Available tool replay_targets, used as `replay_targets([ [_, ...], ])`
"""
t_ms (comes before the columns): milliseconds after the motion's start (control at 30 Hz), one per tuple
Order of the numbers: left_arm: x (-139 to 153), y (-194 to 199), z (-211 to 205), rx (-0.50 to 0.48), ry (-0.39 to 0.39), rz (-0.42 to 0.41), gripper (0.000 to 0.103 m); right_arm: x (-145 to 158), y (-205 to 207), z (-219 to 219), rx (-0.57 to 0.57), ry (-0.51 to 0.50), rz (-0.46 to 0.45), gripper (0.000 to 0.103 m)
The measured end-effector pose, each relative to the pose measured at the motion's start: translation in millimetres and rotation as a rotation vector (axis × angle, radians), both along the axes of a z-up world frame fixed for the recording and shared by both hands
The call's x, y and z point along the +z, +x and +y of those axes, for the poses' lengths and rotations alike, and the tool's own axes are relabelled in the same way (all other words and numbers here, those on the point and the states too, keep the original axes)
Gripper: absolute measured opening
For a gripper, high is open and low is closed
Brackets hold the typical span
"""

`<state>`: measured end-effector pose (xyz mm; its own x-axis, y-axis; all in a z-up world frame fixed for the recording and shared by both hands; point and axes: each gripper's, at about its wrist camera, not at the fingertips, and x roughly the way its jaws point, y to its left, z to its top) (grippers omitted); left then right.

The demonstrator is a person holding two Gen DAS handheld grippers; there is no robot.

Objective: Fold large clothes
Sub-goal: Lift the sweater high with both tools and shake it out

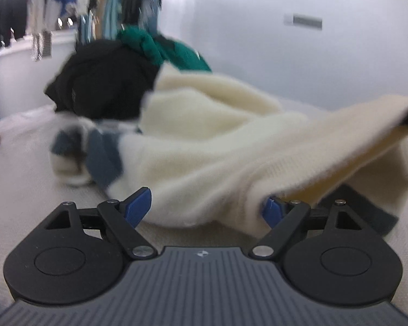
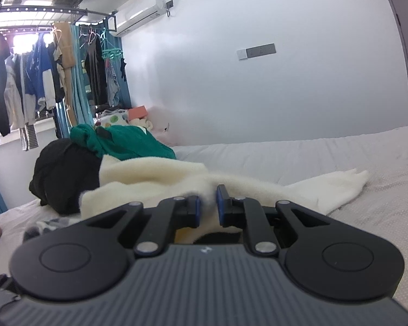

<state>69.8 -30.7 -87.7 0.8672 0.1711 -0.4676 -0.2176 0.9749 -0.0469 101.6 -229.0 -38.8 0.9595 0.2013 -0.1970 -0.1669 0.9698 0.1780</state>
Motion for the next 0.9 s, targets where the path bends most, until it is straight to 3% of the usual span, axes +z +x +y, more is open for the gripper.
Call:
replay_targets([
  [167, -15, 27, -7, -0.019, 0.024, 0.066, 0.087, 1, -1, -1, 0.014, 0.010, -0.010, 0.014],
  [367, -12, 25, 5, 0.032, 0.050, 0.017, 0.088, -4, 3, 0, -0.027, -0.042, 0.000, 0.014],
  [500, -1, 17, 23, 0.066, 0.009, -0.017, 0.086, -19, 22, 5, -0.058, -0.104, 0.106, 0.014],
  [633, 7, 14, 36, 0.081, -0.027, -0.027, 0.078, -42, 45, 14, -0.055, -0.191, 0.267, 0.017],
  [767, 9, 16, 42, 0.082, -0.075, -0.025, 0.075, -67, 59, 7, -0.057, -0.140, 0.427, 0.017],
  [900, 9, 19, 44, 0.079, -0.121, -0.027, 0.073, -59, 50, 1, -0.094, -0.111, 0.366, 0.019],
])
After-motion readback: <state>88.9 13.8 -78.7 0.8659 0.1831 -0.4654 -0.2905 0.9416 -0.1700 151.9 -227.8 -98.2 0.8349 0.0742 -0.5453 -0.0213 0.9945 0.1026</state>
